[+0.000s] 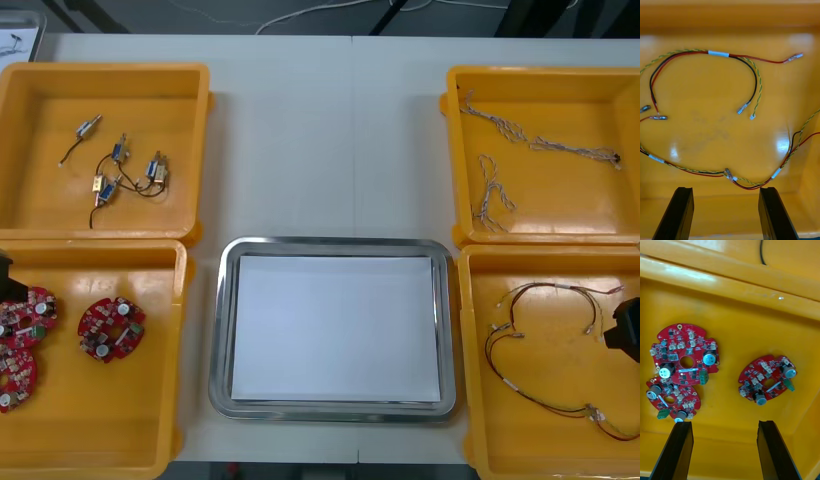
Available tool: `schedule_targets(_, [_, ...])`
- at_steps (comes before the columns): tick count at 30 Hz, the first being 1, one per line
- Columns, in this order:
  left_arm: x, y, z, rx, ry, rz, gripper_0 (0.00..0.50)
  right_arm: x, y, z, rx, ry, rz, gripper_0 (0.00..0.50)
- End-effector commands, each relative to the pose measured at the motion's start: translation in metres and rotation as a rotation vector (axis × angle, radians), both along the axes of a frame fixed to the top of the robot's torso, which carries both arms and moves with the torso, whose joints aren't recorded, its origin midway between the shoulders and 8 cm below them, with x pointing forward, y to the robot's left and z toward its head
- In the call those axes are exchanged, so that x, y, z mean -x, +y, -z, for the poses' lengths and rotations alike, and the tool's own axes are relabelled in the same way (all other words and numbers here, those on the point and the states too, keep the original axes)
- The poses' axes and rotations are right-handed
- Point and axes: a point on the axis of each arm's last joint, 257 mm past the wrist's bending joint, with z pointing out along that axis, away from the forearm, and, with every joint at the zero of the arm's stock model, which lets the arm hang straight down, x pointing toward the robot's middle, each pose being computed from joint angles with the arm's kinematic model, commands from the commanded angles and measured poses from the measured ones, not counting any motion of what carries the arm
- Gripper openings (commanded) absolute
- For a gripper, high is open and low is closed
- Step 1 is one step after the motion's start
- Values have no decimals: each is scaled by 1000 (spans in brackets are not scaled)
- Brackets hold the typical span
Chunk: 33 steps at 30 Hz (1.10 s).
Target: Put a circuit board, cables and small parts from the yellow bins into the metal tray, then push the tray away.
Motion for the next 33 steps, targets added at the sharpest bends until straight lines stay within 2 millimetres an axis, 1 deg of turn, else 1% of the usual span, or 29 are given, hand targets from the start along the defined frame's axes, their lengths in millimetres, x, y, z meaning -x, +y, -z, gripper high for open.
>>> schedule_targets(1, [13,33,-6,-91,-33,37,500,10,-9,3,88,5,-162,500])
schedule_targets(3, [17,37,-2,-89,-29,28,500,12,-12,7,113,8,-218,500])
schedule_targets(9, [21,45,13,-80,-57,-7,500,19,-20,20,172,17,-349,500])
schedule_targets(13, [25,48,23,-66,-77,-19,500,24,-22,29,185,20,-406,500])
schedule_targets(16, [32,51,31,-75,-80,-12,500,29,-24,39,184,19,-438,500])
schedule_targets(21, [40,55,39,-76,-91,-14,500,35,-24,52,172,18,-433,500])
schedule_targets(27, [50,58,40,-67,-89,-22,500,39,-25,68,195,5,-424,500])
schedule_targets(29, [50,58,40,-68,-92,-23,500,39,-25,73,198,-1,-423,500])
schedule_targets(33, [48,55,48,-44,-124,-49,500,36,-24,90,171,-13,-408,500])
